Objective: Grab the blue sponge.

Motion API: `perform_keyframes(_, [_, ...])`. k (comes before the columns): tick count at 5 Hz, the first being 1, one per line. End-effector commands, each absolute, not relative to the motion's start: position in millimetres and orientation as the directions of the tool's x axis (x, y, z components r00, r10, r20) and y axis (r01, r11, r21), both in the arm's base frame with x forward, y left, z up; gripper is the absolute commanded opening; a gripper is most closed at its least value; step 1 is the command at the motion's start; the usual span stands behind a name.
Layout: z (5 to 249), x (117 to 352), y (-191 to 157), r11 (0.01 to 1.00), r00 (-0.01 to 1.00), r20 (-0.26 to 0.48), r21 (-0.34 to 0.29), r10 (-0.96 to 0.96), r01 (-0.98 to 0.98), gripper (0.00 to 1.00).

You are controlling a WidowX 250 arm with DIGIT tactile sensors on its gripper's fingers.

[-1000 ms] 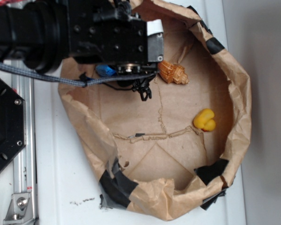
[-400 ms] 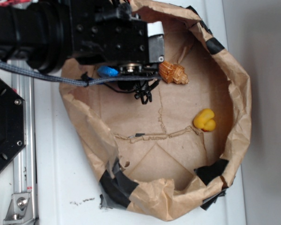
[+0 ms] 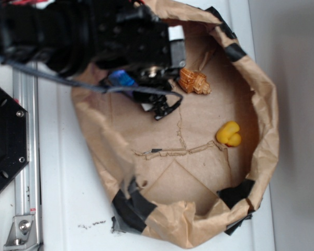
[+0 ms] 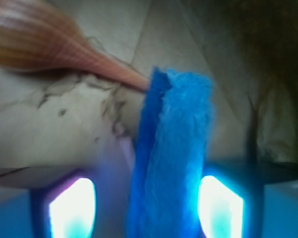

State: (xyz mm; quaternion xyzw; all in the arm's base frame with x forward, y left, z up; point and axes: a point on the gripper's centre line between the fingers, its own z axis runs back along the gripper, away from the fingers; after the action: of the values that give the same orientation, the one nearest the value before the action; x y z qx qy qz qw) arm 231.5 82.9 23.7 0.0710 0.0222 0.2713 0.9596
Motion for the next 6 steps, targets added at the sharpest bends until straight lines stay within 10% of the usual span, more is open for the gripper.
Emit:
perform_keyframes(1, [14.7,225.7,107.0,0.803,0.806,0.006,0.089,0.592,-0.590,1.00])
perform_keyframes(2, [15.6,226.4,105.8,0.808,0.813,0.010,0.103,0.582,-0.580,0.00])
perform_keyframes(6, [29.9,228.0,100.8,0.827,0.834,0.058,0.107,0.549,-0.552,0.00])
